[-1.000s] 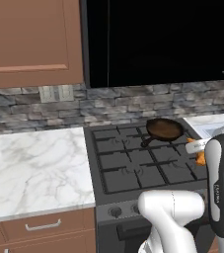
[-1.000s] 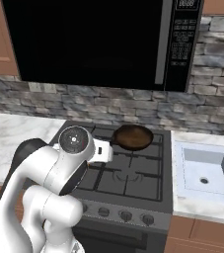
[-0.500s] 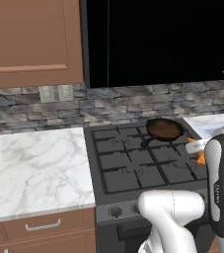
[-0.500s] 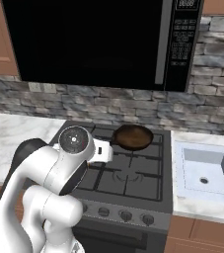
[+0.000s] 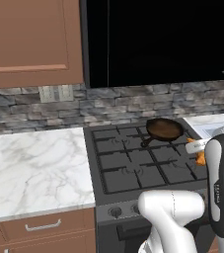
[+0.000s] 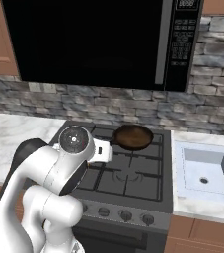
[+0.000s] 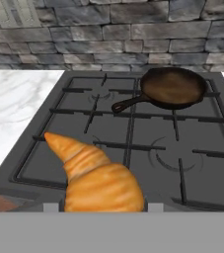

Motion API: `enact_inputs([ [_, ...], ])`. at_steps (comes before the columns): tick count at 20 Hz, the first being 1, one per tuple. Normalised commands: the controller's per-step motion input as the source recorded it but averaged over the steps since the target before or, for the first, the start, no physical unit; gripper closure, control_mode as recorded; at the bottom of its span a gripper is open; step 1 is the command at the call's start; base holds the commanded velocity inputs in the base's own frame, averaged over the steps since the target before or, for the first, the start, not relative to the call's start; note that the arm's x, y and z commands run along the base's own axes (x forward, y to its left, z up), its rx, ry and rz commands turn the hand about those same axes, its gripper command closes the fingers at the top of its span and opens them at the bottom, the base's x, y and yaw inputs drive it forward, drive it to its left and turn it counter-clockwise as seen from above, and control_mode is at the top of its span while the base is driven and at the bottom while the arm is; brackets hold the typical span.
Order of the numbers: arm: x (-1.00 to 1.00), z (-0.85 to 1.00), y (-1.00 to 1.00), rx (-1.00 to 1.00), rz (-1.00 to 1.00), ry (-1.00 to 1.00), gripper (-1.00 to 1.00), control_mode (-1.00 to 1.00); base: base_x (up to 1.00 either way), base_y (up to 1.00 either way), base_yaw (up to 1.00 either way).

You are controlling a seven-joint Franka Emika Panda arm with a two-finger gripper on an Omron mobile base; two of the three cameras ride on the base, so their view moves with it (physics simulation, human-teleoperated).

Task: Pick the croissant and place it on the pan. Then turn on the stove to warm the croissant.

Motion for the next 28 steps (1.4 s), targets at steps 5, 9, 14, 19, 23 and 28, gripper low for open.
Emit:
enact_inputs([
  [5,0.00,0.00,0.00,0.00,0.00,0.00,1.00,-1.00,0.00,0.00,0.00],
  [9,0.00,0.00,0.00,0.00,0.00,0.00,1.00,-1.00,0.00,0.00,0.00],
  [14,0.05,0.00,0.00,0.00,0.00,0.00,1.00,-1.00,0.00,0.00,0.00],
  [19,0.29,0.00,0.00,0.00,0.00,0.10,1.00,-1.00,0.00,0.00,0.00],
  [23,0.45,0.05,-0.01,0.00,0.00,0.15,1.00,-1.00,0.00,0.00,0.00],
  [28,0.33,0.05,-0.17,0.00,0.00,0.14,1.00,-1.00,0.00,0.00,0.00],
])
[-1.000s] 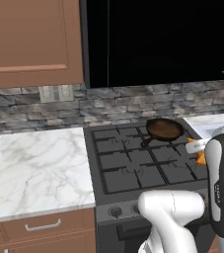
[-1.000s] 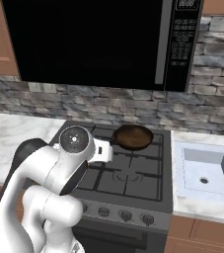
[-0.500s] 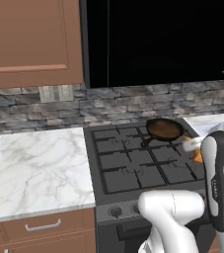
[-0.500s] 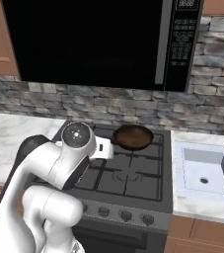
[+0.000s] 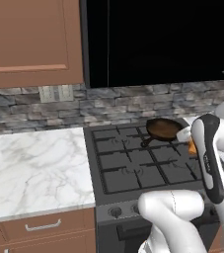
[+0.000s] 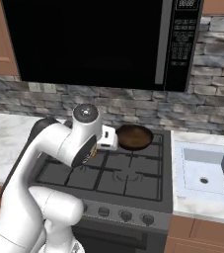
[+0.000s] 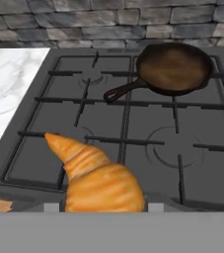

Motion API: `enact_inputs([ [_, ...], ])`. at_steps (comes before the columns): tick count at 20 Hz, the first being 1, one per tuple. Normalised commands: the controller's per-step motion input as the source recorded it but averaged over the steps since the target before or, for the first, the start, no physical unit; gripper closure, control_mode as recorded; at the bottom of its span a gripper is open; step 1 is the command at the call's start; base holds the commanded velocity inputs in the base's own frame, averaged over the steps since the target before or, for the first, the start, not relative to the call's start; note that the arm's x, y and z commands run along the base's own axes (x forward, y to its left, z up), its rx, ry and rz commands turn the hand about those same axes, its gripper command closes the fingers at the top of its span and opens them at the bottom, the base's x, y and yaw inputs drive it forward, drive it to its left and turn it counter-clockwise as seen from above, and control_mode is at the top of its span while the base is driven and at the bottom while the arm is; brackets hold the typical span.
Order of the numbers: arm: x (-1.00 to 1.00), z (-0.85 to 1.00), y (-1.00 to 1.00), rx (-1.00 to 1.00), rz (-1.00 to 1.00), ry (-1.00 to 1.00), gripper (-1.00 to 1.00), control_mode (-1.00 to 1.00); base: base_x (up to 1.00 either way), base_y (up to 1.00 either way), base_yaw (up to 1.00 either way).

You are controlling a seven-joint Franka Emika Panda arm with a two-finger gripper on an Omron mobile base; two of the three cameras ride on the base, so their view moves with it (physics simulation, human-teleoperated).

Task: Pick the croissant and place it on the pan. Then turn on the stove to warm the croissant.

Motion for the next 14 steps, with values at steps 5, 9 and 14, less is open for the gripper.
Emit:
enact_inputs([
  [5,0.22,0.01,-0.17,0.00,-0.01,0.13,1.00,-1.00,0.00,0.00,0.00],
  [9,0.15,-0.02,-0.05,0.00,0.00,0.06,1.00,-1.00,0.00,0.00,0.00],
  [14,0.26,-0.17,0.00,-0.02,0.00,0.00,1.00,-1.00,0.00,0.00,0.00],
])
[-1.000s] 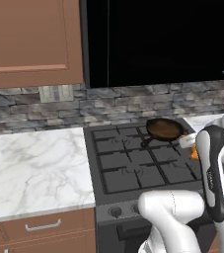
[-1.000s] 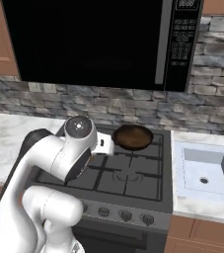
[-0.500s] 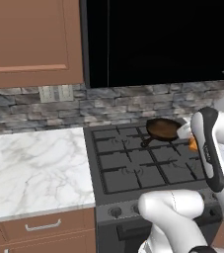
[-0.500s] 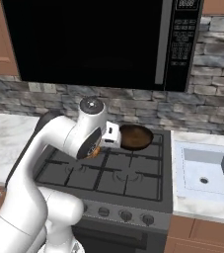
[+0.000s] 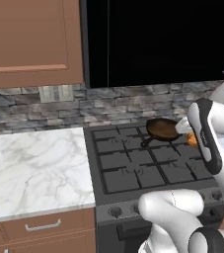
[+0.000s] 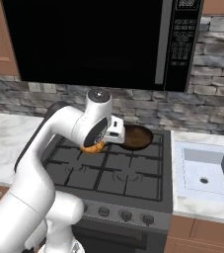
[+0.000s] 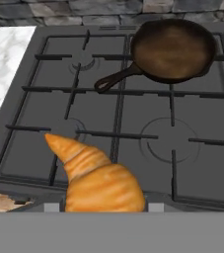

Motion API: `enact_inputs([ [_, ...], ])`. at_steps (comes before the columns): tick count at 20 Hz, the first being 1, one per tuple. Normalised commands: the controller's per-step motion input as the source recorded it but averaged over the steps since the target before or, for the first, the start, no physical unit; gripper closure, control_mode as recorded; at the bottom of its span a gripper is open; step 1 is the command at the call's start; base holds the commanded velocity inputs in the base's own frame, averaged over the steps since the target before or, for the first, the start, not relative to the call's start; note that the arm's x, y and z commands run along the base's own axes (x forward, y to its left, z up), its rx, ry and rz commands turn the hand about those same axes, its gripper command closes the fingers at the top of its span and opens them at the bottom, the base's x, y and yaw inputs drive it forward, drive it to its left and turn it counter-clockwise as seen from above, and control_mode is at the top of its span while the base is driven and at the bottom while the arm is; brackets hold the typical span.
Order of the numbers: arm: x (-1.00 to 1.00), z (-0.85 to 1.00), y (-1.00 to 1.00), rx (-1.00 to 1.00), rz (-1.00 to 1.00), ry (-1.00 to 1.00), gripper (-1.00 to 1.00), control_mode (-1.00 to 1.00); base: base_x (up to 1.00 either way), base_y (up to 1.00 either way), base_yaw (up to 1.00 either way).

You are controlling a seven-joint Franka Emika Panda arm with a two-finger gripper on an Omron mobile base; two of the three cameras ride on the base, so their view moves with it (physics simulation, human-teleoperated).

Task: Pick the croissant and place it on the pan. Then turn on the stove to warm the croissant.

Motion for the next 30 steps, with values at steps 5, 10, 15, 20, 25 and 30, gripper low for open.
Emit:
enact_inputs([
  [5,0.25,-0.24,0.00,0.00,-0.01,0.00,1.00,-1.00,0.00,0.00,0.00],
  [10,0.19,-0.26,0.00,0.00,-0.02,-0.09,1.00,-1.00,0.00,0.00,0.00],
  [15,0.06,-0.15,-0.01,0.00,-0.02,-0.16,1.00,-1.00,0.00,0.00,0.00],
  [20,0.00,-0.04,0.00,0.00,-0.02,-0.15,1.00,-1.00,0.00,0.00,0.00],
  [25,0.04,0.00,0.00,0.00,-0.02,-0.03,1.00,-1.00,0.00,0.00,0.00],
  [30,0.14,0.00,0.00,0.00,0.00,0.00,1.00,-1.00,0.00,0.00,0.00],
])
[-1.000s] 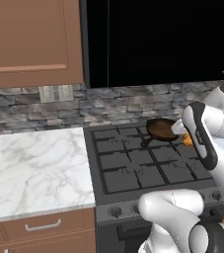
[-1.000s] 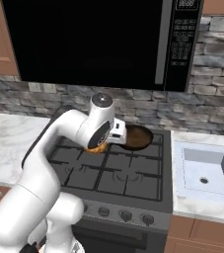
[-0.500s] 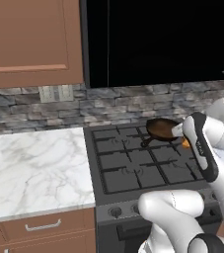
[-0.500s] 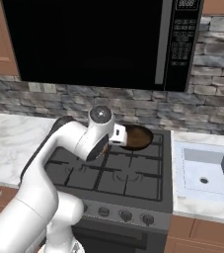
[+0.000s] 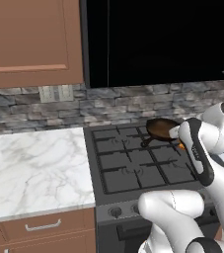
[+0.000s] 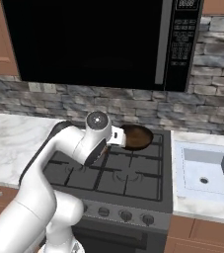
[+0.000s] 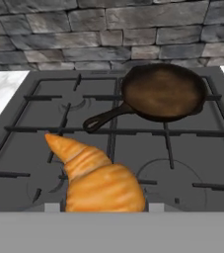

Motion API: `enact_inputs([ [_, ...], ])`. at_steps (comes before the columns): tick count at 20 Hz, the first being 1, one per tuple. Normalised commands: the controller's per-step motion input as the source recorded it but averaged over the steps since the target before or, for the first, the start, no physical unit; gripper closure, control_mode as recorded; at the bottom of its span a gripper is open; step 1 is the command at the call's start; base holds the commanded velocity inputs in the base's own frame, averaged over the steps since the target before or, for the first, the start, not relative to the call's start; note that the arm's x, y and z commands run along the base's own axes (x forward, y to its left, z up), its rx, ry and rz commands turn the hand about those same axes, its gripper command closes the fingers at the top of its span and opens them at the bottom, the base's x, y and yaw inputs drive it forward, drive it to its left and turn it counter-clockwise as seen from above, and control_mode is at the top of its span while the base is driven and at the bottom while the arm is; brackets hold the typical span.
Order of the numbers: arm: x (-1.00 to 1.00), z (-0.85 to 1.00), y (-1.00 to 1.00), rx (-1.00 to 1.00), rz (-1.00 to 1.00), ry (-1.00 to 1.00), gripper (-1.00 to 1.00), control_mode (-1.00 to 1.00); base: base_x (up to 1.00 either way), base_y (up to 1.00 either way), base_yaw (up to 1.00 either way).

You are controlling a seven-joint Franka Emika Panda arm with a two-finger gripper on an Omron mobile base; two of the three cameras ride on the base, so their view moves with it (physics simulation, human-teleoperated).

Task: Pick the croissant and place it on the pan. Then turn on the stove to warm the croissant.

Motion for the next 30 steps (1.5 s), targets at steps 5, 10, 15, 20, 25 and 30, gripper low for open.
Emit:
enact_inputs([
  [5,0.06,0.00,-0.02,0.00,0.00,0.00,1.00,-1.00,0.00,0.00,0.00],
  [10,0.16,0.00,-0.10,0.00,0.00,0.00,1.00,-1.00,0.00,0.00,0.00],
  [15,0.23,0.00,-0.13,0.00,0.00,-0.01,1.00,-1.00,0.00,0.00,0.00],
  [20,0.28,0.00,-0.15,0.00,0.00,0.00,1.00,-1.00,0.00,0.00,0.00],
  [25,0.27,-0.01,-0.16,0.00,0.00,0.00,1.00,-1.00,0.00,0.00,0.00],
  [30,0.24,-0.10,-0.12,0.00,0.00,-0.02,1.00,-1.00,0.00,0.00,0.00],
])
